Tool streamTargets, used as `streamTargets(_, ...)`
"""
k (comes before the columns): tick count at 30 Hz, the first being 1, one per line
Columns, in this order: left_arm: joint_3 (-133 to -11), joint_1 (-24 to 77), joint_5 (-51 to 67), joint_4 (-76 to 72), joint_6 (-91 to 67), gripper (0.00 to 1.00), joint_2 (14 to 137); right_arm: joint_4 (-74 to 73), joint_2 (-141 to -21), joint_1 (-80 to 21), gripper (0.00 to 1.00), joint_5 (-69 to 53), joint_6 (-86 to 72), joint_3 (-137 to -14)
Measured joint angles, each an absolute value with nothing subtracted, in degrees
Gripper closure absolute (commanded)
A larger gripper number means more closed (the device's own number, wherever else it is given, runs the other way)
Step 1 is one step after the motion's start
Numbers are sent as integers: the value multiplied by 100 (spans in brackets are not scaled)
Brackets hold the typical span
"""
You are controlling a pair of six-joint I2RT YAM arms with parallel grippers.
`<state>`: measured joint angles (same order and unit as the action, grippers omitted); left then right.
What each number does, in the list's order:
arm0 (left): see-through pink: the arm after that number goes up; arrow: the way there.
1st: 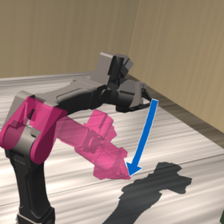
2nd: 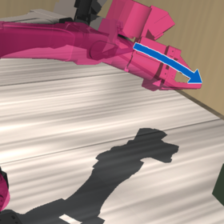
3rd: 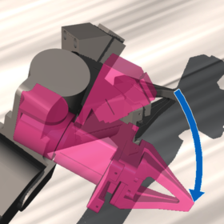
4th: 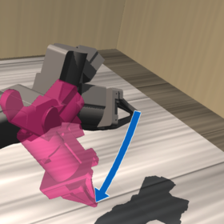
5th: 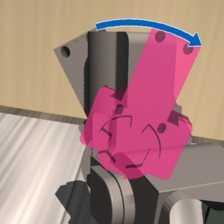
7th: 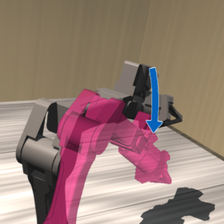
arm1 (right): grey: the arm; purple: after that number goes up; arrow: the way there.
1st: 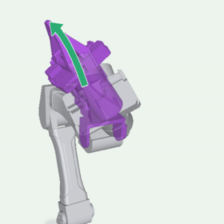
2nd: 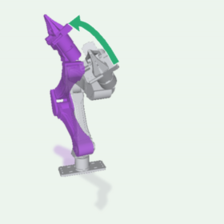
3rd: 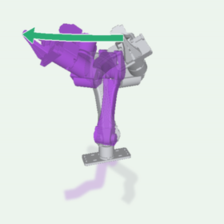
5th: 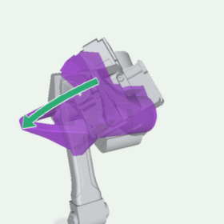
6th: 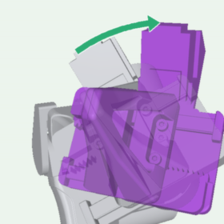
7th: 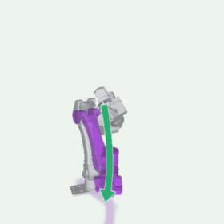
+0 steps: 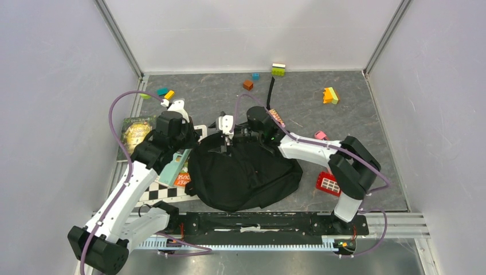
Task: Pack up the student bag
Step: Unzip the student bag at the center of the board.
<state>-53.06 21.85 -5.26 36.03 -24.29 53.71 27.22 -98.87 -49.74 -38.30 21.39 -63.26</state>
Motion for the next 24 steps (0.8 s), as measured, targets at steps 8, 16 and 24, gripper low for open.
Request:
streamTargets(8, -5304, 2182, -388, 3667, -2427, 98, 5290, 2436, -10798, -4978, 37, -4080, 2233, -7091)
streamTargets(16, -5304, 2182, -276, 3734, -2416, 98, 5271, 2067, -11332, -4991, 67, -4045, 2241, -7649)
streamTargets(24, -5227, 2165, -449, 3699, -2309, 98, 5133, 1785, -11601, -5048, 100, -3555, 1824, -8202)
